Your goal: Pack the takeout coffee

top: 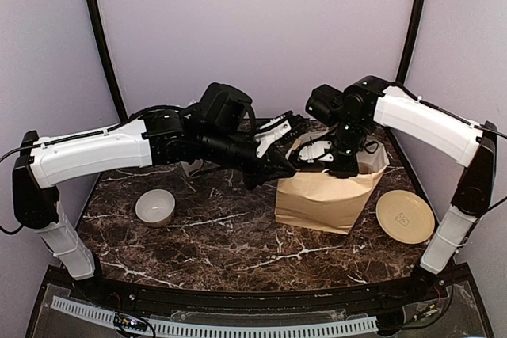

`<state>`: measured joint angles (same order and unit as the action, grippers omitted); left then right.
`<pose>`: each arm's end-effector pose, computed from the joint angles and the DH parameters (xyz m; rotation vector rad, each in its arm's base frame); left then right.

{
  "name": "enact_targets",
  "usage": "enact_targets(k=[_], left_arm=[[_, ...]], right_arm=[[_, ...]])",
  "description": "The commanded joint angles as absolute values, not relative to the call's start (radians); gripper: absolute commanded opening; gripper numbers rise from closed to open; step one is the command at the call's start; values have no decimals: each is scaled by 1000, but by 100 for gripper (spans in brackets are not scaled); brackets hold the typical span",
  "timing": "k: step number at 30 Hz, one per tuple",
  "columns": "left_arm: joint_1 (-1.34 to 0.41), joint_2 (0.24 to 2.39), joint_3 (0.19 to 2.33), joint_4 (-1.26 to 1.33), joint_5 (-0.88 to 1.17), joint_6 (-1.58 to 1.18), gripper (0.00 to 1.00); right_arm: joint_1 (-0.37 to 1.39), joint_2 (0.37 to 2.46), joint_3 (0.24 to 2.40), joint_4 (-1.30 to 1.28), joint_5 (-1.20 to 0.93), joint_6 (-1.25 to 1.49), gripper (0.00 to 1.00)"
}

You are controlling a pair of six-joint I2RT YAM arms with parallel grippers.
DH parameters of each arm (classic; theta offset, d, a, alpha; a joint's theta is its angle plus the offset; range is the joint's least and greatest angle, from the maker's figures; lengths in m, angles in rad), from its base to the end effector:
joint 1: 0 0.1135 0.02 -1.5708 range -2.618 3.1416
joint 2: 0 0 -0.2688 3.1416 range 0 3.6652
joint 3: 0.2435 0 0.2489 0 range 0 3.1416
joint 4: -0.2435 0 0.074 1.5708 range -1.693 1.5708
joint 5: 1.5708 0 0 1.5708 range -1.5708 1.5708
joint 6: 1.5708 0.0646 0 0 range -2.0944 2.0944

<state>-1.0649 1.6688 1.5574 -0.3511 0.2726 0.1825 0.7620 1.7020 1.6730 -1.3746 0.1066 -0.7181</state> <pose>0.1859 -0.3714 0.3530 1.3775 1.6078 -0.8191 0.2372 0.2169 0.2967 -1.9918 2.2009 -0.1529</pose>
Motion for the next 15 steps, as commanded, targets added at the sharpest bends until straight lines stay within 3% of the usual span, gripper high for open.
enact_targets(k=[1, 9, 15], left_arm=[[-1055, 1591, 1559, -289, 270, 180, 0], [-1055, 1594, 1567, -306, 233, 186, 0], [-1055, 1585, 1581, -320, 212, 198, 0]], right_arm=[[761, 1700, 1730, -1420, 143, -731, 22], [758, 1560, 1782, -1419, -29, -875, 56], [755, 1538, 1837, -1420, -127, -891, 60]])
